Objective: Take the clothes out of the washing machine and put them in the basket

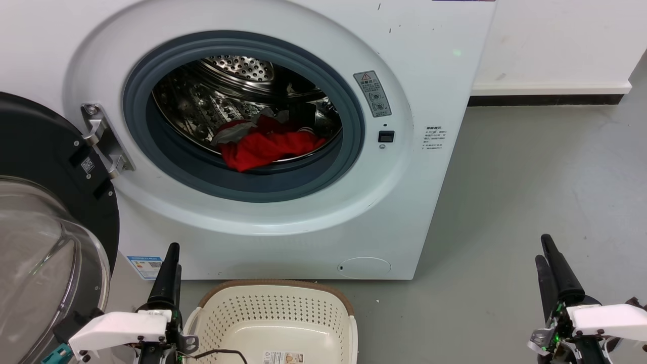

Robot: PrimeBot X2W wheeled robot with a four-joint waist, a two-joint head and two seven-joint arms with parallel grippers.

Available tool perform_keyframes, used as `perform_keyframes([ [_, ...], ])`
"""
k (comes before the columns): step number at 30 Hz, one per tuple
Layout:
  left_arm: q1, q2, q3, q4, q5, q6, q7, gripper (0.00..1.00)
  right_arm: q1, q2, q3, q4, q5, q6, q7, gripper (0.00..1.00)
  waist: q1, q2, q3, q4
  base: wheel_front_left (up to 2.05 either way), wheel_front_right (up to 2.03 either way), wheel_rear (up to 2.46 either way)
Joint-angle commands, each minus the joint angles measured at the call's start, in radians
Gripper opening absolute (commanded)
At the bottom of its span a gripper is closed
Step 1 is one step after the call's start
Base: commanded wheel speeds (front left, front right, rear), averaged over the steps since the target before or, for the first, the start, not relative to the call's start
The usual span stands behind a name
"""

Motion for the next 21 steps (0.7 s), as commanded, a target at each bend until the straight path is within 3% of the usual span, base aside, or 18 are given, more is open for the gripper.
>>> perform_keyframes([
  [1, -0.005, 0.003, -0.002, -0.031, 0.045, 0.005, -0.011, 1.0, -0.004, -0.001, 0.0, -0.03, -0.043, 0.0, -0.011, 1.0, 0.0, 0.0, 0.0, 0.0, 0.0, 0.0, 0.0],
  [21, 0.023, 0.003, -0.064, -0.116, 0.461, 0.093, -0.093, 1.0, 0.034, -0.001, 0.048, -0.162, -0.548, 0.0, -0.093, 1.0, 0.0, 0.0, 0.008, 0.003, 0.0, 0.0, 0.0],
])
